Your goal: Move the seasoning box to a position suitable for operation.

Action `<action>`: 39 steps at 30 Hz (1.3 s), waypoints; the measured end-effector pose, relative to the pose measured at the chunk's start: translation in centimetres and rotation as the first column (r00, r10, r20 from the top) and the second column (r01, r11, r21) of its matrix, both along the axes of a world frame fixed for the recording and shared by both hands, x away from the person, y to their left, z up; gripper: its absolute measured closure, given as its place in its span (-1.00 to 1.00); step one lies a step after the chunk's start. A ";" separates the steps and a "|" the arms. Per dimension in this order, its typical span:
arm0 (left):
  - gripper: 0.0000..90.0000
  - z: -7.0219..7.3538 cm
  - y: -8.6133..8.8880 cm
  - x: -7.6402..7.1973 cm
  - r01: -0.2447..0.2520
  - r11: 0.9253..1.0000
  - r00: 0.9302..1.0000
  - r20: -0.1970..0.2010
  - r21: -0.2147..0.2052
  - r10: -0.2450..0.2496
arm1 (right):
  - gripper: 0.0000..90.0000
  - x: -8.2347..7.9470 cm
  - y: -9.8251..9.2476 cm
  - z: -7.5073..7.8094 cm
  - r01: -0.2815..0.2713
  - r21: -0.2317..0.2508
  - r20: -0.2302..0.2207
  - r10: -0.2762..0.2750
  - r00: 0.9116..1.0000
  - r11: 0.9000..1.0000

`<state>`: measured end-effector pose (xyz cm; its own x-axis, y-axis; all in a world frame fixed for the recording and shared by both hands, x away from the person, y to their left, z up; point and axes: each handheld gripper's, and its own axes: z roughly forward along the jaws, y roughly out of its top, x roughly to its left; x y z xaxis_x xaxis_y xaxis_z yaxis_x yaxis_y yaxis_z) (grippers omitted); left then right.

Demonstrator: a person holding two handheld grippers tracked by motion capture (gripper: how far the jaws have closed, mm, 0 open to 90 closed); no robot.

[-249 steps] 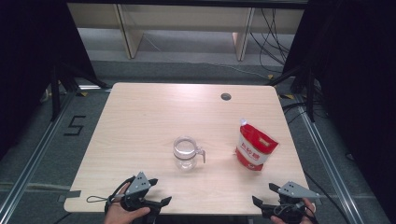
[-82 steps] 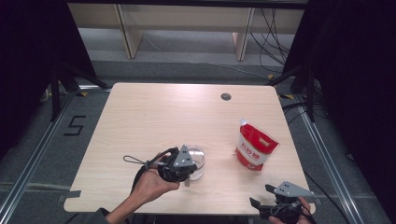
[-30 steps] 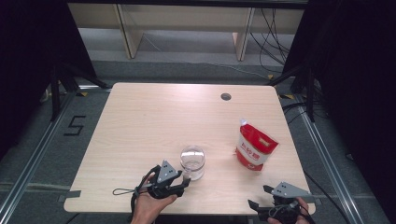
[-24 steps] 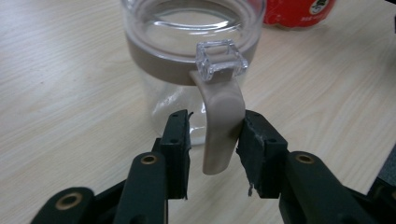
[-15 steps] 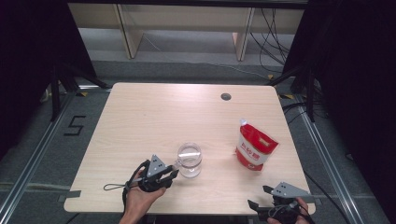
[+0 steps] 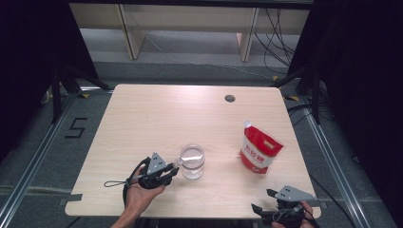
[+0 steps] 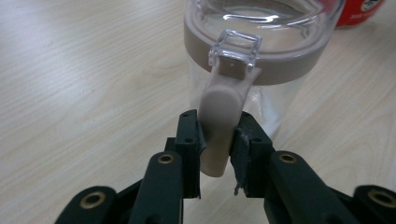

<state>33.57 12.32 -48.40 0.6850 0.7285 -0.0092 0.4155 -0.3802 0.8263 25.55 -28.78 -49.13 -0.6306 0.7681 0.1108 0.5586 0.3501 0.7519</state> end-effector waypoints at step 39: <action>0.63 -0.6 -2.0 -0.9 0.301 0.953 0.953 0.048 -0.044 -0.299 | -0.53 0.0 0.3 0.1 -0.018 -0.007 0.003 0.018 1.000 1.000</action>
<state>32.71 10.29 -49.01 0.8724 0.4887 -0.0080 0.2544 -0.4402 0.8611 25.53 -28.49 -49.06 -0.6450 0.7571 0.1036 0.5494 0.3653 0.7515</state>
